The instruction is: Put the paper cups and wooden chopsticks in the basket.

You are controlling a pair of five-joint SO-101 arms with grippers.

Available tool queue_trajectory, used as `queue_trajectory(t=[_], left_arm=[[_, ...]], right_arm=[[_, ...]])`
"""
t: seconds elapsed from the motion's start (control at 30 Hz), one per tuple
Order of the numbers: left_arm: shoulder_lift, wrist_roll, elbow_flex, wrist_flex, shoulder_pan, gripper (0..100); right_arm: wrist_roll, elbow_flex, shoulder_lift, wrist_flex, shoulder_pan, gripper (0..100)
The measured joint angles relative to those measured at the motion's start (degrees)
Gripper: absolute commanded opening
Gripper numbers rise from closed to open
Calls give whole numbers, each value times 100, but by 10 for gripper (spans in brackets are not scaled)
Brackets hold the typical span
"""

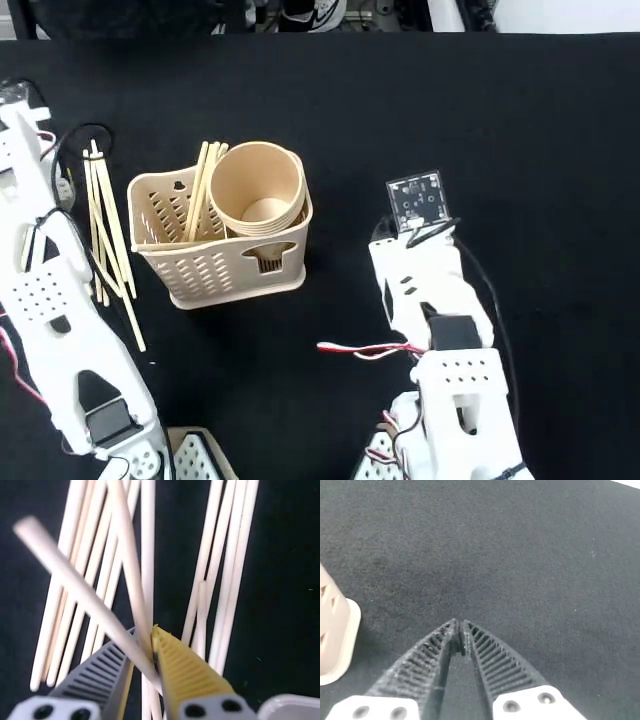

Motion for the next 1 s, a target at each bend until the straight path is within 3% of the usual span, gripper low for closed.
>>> queue_trajectory(t=[0.3,0.47,0.83,1.0], left_arm=[[-2857,343,3015,-9,378,29],[-4668,343,4448,-624,440,29],[-8677,343,8264,-3692,475,29],[-10444,1037,9653,-5169,475,29]], right_arm=[[0,0,0,0,-9,14],[0,0,0,0,0,14],[0,0,0,0,-9,14],[0,0,0,0,-9,14]])
